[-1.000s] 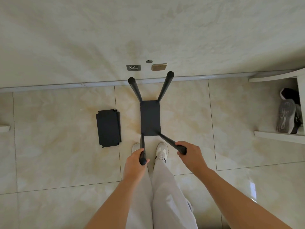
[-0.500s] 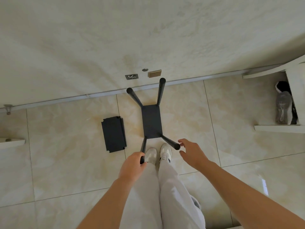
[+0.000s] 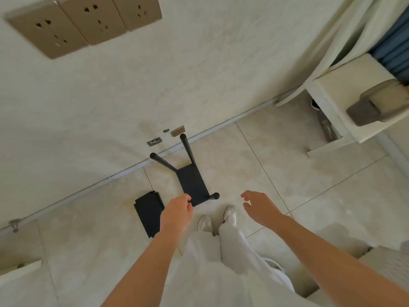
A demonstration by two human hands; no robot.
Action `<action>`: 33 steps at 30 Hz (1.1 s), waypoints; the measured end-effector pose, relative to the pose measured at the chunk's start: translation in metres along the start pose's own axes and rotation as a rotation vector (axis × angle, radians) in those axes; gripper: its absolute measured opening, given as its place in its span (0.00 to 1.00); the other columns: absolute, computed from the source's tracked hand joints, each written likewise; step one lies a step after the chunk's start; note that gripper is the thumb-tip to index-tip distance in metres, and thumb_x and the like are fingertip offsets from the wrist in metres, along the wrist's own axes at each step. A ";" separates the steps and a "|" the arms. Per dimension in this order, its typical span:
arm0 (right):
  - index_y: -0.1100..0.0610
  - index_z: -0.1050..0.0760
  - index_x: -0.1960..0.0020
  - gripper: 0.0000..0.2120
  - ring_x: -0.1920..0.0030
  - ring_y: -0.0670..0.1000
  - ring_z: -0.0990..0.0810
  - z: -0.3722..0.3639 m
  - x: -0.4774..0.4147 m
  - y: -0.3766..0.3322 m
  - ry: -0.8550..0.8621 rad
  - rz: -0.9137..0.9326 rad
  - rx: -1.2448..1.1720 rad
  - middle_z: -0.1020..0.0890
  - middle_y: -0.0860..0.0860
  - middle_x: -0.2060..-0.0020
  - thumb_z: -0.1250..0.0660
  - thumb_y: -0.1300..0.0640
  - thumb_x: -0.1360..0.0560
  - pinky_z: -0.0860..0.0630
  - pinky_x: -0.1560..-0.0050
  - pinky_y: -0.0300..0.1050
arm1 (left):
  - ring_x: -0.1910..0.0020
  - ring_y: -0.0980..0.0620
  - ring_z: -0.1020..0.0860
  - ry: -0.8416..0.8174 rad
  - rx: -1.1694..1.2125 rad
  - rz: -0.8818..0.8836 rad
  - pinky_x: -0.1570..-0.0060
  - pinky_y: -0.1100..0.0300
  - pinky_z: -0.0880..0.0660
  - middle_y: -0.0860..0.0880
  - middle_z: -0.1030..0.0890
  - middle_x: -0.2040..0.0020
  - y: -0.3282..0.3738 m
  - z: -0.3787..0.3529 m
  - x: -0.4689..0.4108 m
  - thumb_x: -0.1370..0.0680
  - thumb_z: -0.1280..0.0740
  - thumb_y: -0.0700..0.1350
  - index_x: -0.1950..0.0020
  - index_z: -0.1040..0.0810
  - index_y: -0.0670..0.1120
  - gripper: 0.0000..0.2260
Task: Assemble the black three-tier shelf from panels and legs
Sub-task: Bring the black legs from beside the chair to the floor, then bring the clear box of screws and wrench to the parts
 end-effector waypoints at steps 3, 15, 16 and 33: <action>0.53 0.30 0.30 0.17 0.41 0.49 0.23 0.007 0.029 0.026 0.026 -0.044 -0.037 0.23 0.50 0.35 0.42 0.58 0.18 0.28 0.44 0.39 | 0.51 0.55 0.19 0.025 -0.055 -0.067 0.57 0.63 0.24 0.52 0.18 0.46 0.031 0.008 0.012 0.15 0.41 0.49 0.32 0.25 0.51 0.13; 0.53 0.28 0.32 0.16 0.43 0.49 0.22 0.074 0.109 0.184 0.270 -0.265 -0.262 0.21 0.48 0.39 0.43 0.59 0.19 0.25 0.47 0.41 | 0.47 0.51 0.21 0.038 -0.272 -0.401 0.52 0.52 0.20 0.50 0.18 0.46 0.248 -0.015 0.015 0.15 0.41 0.48 0.33 0.24 0.48 0.13; 0.54 0.28 0.32 0.16 0.43 0.50 0.22 0.083 0.113 0.199 0.284 -0.275 -0.269 0.21 0.48 0.39 0.43 0.59 0.18 0.26 0.47 0.41 | 0.47 0.50 0.21 0.036 -0.277 -0.420 0.52 0.51 0.20 0.49 0.17 0.46 0.271 -0.020 0.014 0.15 0.41 0.47 0.33 0.24 0.48 0.13; 0.56 0.28 0.32 0.16 0.47 0.57 0.19 0.260 0.121 0.413 0.457 -0.337 -0.358 0.19 0.54 0.42 0.44 0.57 0.18 0.22 0.47 0.51 | 0.43 0.48 0.22 -0.015 -0.357 -0.544 0.52 0.54 0.24 0.50 0.17 0.42 0.564 -0.112 0.006 0.16 0.42 0.46 0.33 0.25 0.48 0.14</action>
Point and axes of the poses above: each hand's wrist, its own x-axis away from the middle knuckle, its own z-axis out of the back of the hand, y = z × x, the point moved 10 cm from there along -x, towards the middle knuckle
